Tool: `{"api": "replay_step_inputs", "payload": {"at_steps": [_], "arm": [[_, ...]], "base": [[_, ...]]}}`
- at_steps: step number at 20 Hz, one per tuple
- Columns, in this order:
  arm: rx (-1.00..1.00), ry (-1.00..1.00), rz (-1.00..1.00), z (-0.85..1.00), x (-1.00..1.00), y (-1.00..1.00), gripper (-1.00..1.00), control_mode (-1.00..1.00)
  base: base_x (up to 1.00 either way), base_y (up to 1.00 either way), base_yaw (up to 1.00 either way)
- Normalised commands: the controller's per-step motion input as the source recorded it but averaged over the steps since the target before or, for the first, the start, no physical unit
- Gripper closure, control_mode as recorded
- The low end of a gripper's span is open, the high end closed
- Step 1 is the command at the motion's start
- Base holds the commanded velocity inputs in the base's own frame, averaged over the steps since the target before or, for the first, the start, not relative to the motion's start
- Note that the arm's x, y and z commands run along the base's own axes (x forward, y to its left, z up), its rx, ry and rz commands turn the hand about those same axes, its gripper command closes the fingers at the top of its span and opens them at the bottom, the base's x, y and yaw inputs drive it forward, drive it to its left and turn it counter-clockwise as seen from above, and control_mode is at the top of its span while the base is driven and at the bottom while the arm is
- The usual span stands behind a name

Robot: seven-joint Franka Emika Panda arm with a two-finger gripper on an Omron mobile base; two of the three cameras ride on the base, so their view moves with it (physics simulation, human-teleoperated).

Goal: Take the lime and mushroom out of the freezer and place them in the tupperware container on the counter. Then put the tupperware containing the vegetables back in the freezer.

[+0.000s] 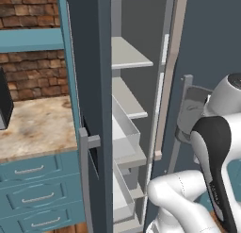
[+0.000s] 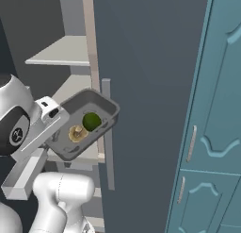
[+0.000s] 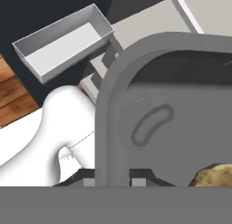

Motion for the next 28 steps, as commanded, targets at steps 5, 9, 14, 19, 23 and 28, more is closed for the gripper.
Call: {"api": "replay_step_inputs", "payload": {"at_steps": [5,9,14,19,23,28], "arm": [[-0.03,0.01,0.34,0.0,0.14,0.03,1.0,-1.0],[-0.15,0.0,0.29,0.0,0.05,0.03,1.0,-1.0],[-0.28,0.0,0.36,0.08,0.0,0.0,1.0,-1.0],[-0.09,0.05,0.35,0.56,0.09,-0.02,1.0,-1.0],[0.0,0.13,0.29,0.45,0.24,0.03,1.0,-1.0],[0.0,-0.01,0.1,0.3,0.25,0.14,1.0,-1.0]], "base": [[0.0,0.0,0.0],[0.0,0.0,0.0],[0.0,0.0,0.0],[0.0,0.0,0.0],[0.0,0.0,0.0],[0.0,0.0,0.0]]}}
